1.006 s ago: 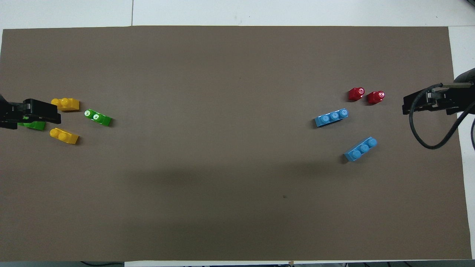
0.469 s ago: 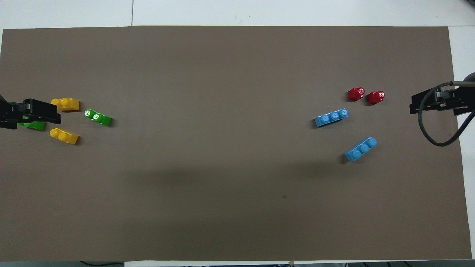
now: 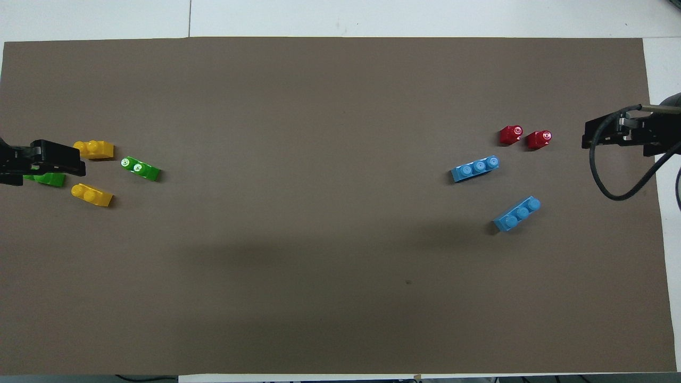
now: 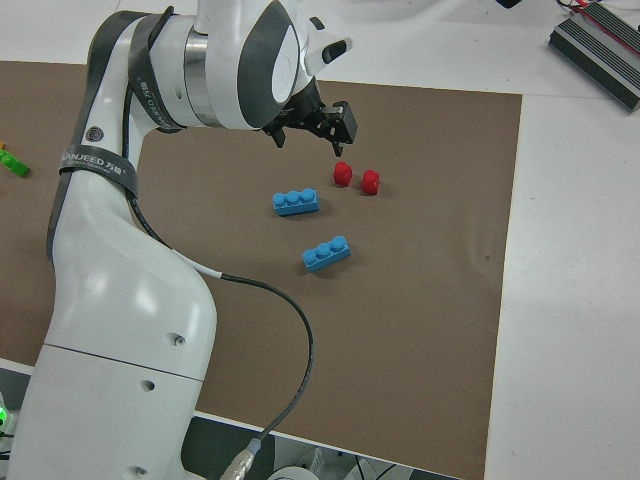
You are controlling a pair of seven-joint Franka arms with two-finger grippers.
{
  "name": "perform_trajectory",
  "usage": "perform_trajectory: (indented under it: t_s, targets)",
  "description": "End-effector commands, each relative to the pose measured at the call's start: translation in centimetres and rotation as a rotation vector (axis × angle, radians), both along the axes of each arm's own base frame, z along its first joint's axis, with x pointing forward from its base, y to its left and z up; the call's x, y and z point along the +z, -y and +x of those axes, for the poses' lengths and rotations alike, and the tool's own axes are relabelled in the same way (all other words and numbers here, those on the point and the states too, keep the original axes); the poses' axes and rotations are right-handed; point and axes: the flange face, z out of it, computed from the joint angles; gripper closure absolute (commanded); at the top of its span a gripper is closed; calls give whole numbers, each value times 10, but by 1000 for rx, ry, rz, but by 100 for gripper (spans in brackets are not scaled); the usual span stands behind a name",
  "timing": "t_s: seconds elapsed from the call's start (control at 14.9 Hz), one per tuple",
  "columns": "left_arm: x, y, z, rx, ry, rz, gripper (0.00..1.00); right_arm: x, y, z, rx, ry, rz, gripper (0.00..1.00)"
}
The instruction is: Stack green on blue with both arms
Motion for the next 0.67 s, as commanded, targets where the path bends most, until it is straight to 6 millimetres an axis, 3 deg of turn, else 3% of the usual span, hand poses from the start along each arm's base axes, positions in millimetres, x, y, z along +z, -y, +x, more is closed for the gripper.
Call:
perform_trajectory:
  t_s: [0.0, 0.13, 0.27, 0.47, 0.6]
  targets:
    - [-14, 0, -8, 186, 46, -8, 0, -5, 0, -6, -39, 8, 3, 0]
    - [-34, 1, -11, 324, 59, -15, 0, -14, 7, -7, -190, 5, 17, 0]
    - [-49, 0, -7, 454, 50, -19, 0, -23, 19, -4, -345, -26, 156, 0]
    - [-82, -4, -6, 578, 45, -24, 0, -46, 35, 5, -401, -62, 223, 0]
    - [-116, -11, 5, 671, 23, -19, 0, -62, 39, 15, -431, -91, 279, 0]
